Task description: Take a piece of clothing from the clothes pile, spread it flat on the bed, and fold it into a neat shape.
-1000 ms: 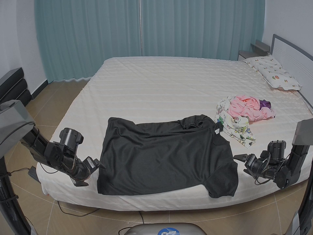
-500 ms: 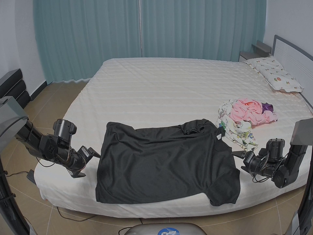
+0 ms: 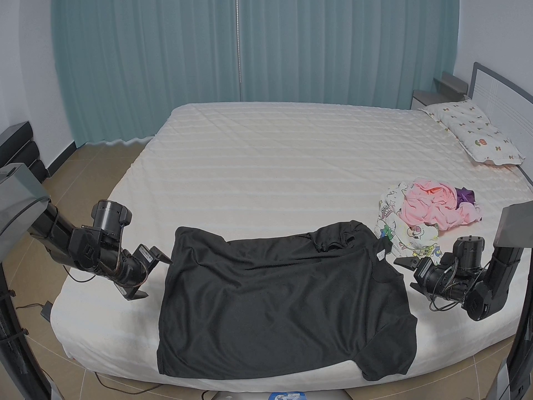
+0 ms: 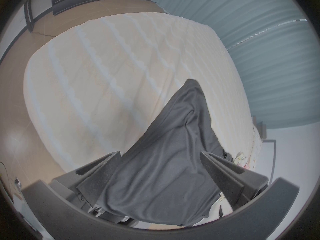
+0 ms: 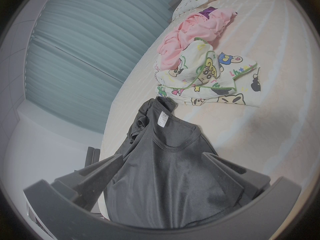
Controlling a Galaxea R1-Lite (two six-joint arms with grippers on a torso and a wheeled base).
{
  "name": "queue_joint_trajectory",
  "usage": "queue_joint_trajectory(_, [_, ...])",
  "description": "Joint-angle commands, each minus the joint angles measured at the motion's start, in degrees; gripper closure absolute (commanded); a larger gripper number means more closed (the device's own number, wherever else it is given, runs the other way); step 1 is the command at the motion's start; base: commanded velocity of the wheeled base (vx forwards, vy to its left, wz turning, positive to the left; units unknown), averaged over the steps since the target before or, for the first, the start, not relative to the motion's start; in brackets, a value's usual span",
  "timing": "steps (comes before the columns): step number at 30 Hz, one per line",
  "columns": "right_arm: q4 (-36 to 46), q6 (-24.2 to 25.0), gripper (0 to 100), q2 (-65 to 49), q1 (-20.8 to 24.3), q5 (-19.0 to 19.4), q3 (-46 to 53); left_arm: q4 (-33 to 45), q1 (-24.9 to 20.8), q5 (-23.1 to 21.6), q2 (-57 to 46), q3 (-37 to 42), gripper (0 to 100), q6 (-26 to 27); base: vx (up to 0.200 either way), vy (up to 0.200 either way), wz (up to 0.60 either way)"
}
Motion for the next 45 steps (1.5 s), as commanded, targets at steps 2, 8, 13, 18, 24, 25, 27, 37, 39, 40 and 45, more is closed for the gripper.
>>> queue_joint_trajectory(2, [-0.1,0.0,0,0.0,1.0,0.0,0.5,-0.1,-0.2,0.7,2.4,-4.3,0,-2.9,0.000,0.000,0.00])
queue_joint_trajectory(8, [-0.2,0.0,0,0.0,1.4,0.0,0.9,-0.1,-0.1,2.9,9.7,-13.9,0,-3.1,0.000,0.000,0.00])
queue_joint_trajectory(13, [-0.2,-0.1,0,0.2,1.5,-0.1,0.9,0.4,-0.5,4.2,16.7,-25.3,0,-3.0,0.000,0.000,0.00])
queue_joint_trajectory(18, [-0.2,-0.1,0,0.6,1.9,-0.1,0.9,0.5,-1.3,4.3,23.4,-35.5,0,-3.3,0.000,0.000,0.00])
queue_joint_trajectory(24, [-0.4,-0.3,0,0.9,2.5,-1.0,0.8,-0.1,-1.7,7.3,26.8,-39.1,0,-3.1,0.000,0.000,0.00])
queue_joint_trajectory(25, [-0.5,-0.3,0,0.9,2.9,-1.8,0.8,-0.1,-1.8,7.7,27.1,-39.2,0,-3.1,0.000,0.000,0.00])
queue_joint_trajectory(27, [-2.1,-0.2,0,1.0,3.4,-3.6,0.9,0.0,-1.8,7.9,27.2,-39.3,0,-3.2,0.000,0.000,0.00])
queue_joint_trajectory(37, [-0.8,-0.7,0,1.8,4.9,-9.0,-9.6,0.5,-1.8,7.9,26.9,-38.6,0,-3.5,0.000,0.000,0.00])
queue_joint_trajectory(39, [3.5,-0.5,0,1.4,5.7,-9.0,-13.3,0.5,-1.8,7.8,26.9,-38.5,0,-3.5,0.000,0.000,0.00])
queue_joint_trajectory(40, [9.1,-0.2,0,1.6,7.3,-9.3,-18.0,0.5,-1.8,7.7,26.8,-37.7,0,-3.7,0.000,0.000,0.00])
queue_joint_trajectory(45, [18.1,1.4,0,6.5,13.0,-14.4,-30.1,-0.1,-1.7,6.5,24.9,-35.4,0,-5.3,0.000,0.000,0.00])
